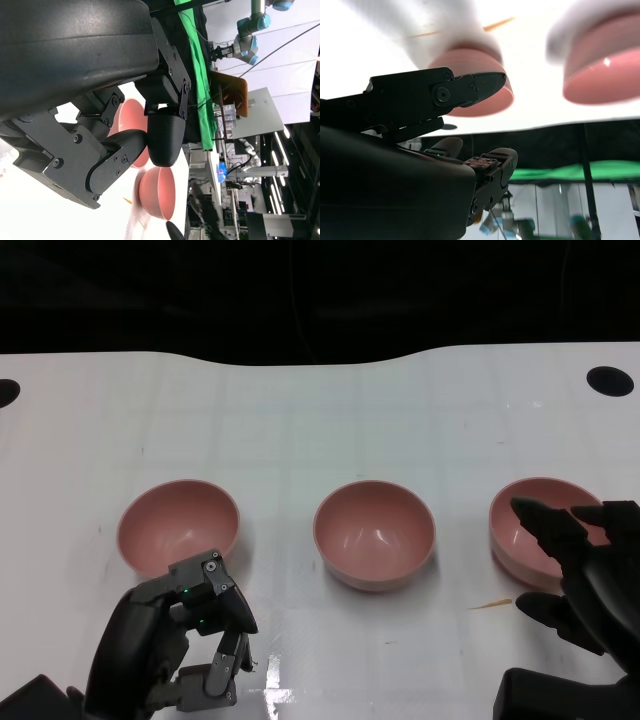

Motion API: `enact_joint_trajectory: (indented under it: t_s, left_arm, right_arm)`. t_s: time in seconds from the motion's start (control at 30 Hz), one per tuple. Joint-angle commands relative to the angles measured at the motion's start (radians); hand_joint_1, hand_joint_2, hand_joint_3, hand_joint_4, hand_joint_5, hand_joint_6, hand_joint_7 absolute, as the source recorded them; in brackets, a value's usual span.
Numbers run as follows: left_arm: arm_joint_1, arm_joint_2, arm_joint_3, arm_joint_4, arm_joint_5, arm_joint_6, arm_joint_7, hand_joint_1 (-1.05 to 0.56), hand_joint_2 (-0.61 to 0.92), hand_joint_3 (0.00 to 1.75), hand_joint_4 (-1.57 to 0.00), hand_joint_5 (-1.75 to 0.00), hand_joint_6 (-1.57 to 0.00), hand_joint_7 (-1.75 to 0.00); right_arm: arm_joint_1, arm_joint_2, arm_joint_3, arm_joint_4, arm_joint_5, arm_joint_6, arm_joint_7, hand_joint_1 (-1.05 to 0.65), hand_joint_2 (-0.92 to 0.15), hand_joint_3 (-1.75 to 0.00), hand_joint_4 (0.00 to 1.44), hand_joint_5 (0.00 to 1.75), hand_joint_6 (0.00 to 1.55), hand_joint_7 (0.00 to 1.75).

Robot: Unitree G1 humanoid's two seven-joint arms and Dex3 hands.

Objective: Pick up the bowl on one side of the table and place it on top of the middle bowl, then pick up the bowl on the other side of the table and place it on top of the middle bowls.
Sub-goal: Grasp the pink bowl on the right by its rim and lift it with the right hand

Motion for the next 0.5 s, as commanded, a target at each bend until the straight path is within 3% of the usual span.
enact_joint_trajectory:
  t_s: [0.03, 0.27, 0.5]
  left_arm:
    - [0.003, 0.006, 0.005, -0.017, -0.004, 0.004, 0.0, -0.16, 0.4, 1.34, -0.87, -1.71, -0.8, -1.52]
    - [0.007, 0.006, 0.006, -0.023, -0.004, 0.007, 0.001, -0.16, 0.39, 1.35, -0.87, -1.71, -0.8, -1.53]
    - [0.018, 0.004, 0.006, -0.04, 0.006, 0.015, 0.01, -0.17, 0.39, 1.34, -0.88, -1.7, -0.79, -1.54]
  right_arm:
    - [-0.044, -0.034, 0.026, 0.075, -0.015, 0.03, -0.004, -0.66, -0.82, 0.0, 0.11, 0.6, 0.3, 0.07]
    - [-0.168, -0.061, 0.099, 0.266, -0.035, 0.086, -0.014, -0.64, -0.85, 0.0, 0.16, 0.47, 0.34, 0.03]
    - [-0.297, -0.079, 0.174, 0.503, -0.003, 0.076, -0.074, -0.53, -0.89, 0.0, 0.5, 0.24, 0.5, 0.03]
